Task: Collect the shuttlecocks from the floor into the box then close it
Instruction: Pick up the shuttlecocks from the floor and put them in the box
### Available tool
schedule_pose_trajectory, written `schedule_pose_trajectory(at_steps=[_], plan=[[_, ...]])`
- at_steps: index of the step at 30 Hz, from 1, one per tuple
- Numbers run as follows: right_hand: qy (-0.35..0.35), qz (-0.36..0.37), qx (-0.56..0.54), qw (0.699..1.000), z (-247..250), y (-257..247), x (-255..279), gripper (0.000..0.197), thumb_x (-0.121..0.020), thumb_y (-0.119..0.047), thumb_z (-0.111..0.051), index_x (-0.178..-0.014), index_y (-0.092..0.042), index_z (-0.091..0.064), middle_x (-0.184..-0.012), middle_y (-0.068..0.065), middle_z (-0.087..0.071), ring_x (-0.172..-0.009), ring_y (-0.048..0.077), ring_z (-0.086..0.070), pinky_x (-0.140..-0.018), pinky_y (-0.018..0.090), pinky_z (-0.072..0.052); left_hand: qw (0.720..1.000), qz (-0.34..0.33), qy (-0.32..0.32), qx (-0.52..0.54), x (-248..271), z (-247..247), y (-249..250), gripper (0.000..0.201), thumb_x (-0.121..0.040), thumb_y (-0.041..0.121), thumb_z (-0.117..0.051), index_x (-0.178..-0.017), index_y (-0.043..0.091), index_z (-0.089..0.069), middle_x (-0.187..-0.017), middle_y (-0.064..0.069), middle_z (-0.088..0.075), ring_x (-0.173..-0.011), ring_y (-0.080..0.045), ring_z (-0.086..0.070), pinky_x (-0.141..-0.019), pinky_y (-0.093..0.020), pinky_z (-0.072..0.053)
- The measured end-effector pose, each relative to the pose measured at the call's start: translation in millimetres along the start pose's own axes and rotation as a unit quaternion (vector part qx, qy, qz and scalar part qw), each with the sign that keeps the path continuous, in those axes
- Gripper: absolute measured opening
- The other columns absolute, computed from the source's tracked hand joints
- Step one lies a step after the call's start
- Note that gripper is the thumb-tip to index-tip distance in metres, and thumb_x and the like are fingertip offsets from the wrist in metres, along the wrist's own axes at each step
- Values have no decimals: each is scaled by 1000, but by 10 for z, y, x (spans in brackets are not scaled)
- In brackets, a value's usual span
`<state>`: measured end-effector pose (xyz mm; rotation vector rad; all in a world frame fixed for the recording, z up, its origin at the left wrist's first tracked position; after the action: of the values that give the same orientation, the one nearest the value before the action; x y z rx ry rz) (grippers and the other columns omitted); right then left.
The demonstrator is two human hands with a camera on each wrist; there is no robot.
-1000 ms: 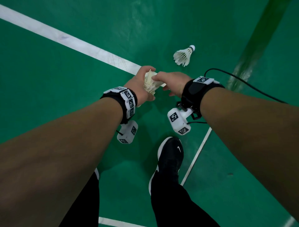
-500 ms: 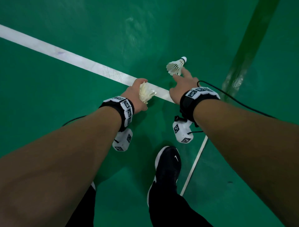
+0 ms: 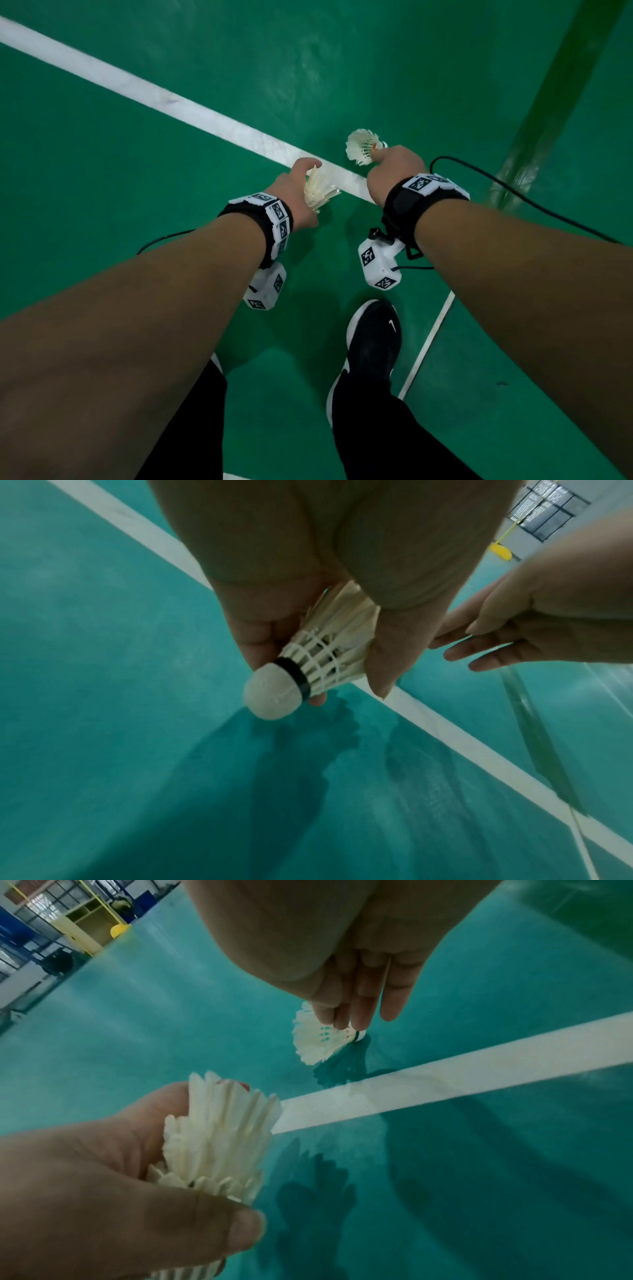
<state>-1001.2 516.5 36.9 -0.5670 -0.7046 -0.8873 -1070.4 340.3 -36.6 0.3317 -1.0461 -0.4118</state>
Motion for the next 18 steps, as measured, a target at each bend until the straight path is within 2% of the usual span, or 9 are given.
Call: schedule_pose_trajectory(at_steps=[2, 4, 6, 8, 9, 11, 15, 16, 18], plan=[[2, 10, -40, 999, -83, -67, 76, 58, -95, 2, -42, -148, -13, -61, -155, 14, -55, -136, 37, -57, -113, 40, -48, 1000, 13, 1, -19, 66, -1, -133, 103, -74, 9, -86, -151, 44, -26, -114, -11, -59, -75, -28, -68, -59, -38, -59], [4, 11, -122, 993, -157, -147, 191, 62, -92, 2, -40, -141, -23, -69, -149, 2, -62, -127, 30, -65, -106, 36, -55, 999, 23, 3, -33, 191, 15, -259, 101, -75, 11, -85, -151, 43, -26, -118, -13, -59, -80, -30, -68, -69, -43, -63], [1, 19, -204, 979, -225, -231, 301, 58, -86, -1, -41, -118, -28, -81, -133, -3, -74, -110, 23, -74, -94, 33, -61, 999, 25, 5, -44, 370, 52, -348, 98, -77, 14, -84, -151, 41, -26, -121, -14, -58, -84, -32, -67, -73, -44, -62], [-16, 26, -255, 966, -234, -357, 458, 48, -82, -4, -43, -89, -32, -81, -113, -5, -81, -100, 18, -76, -90, 33, -62, 998, 29, 11, -53, 594, 135, -417, 97, -77, 13, -82, -152, 41, -26, -123, -14, -57, -87, -34, -67, -75, -44, -60], [-25, 24, -277, 960, -236, -409, 517, 44, -83, -4, -45, -83, -32, -79, -105, -5, -82, -98, 14, -76, -89, 31, -61, 998, 34, 21, -56, 664, 171, -435, 97, -77, 12, -80, -151, 41, -25, -126, -14, -57, -88, -34, -67, -76, -44, -59], [-53, 17, -316, 947, -200, -567, 697, 41, -90, 2, -47, -83, -26, -77, -96, -4, -81, -91, 10, -75, -84, 25, -59, 996, 55, 46, -59, 863, 328, -470, 95, -77, 8, -77, -150, 41, -25, -129, -15, -55, -87, -35, -65, -77, -42, -57], [-147, 0, -357, 923, -73, -989, 1080, 36, -102, 2, -49, -81, -16, -72, -80, -1, -74, -68, 8, -68, -71, 24, -57, 994, 71, 75, -34, 1300, 731, -534, 97, -77, 6, -76, -152, 40, -23, -135, -15, -52, -85, -31, -62, -73, -37, -52], [-174, 1, -354, 919, -35, -1126, 1187, 35, -103, 1, -49, -78, -14, -69, -72, -2, -71, -61, 7, -64, -65, 21, -54, 994, 65, 83, -23, 1424, 853, -563, 98, -77, 5, -76, -152, 40, -24, -136, -15, -52, -86, -30, -61, -74, -36, -51], [-241, -1, -345, 907, 44, -1354, 1390, 36, -106, 3, -41, -79, -5, -63, -52, -5, -55, -48, 4, -46, -51, 16, -39, 994, 42, 101, -8, 1651, 1071, -592, 96, -76, 5, -74, -151, 39, -25, -139, -13, -52, -88, -28, -61, -79, -35, -52]])
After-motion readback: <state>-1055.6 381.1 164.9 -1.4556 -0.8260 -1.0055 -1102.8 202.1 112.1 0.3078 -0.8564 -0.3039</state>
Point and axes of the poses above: each hand's wrist, its own x-axis away from the middle knuckle, its own z-axis out of the back of the hand, y = z × x, the point moved 1 cm from there along -x, towards the middle knuckle
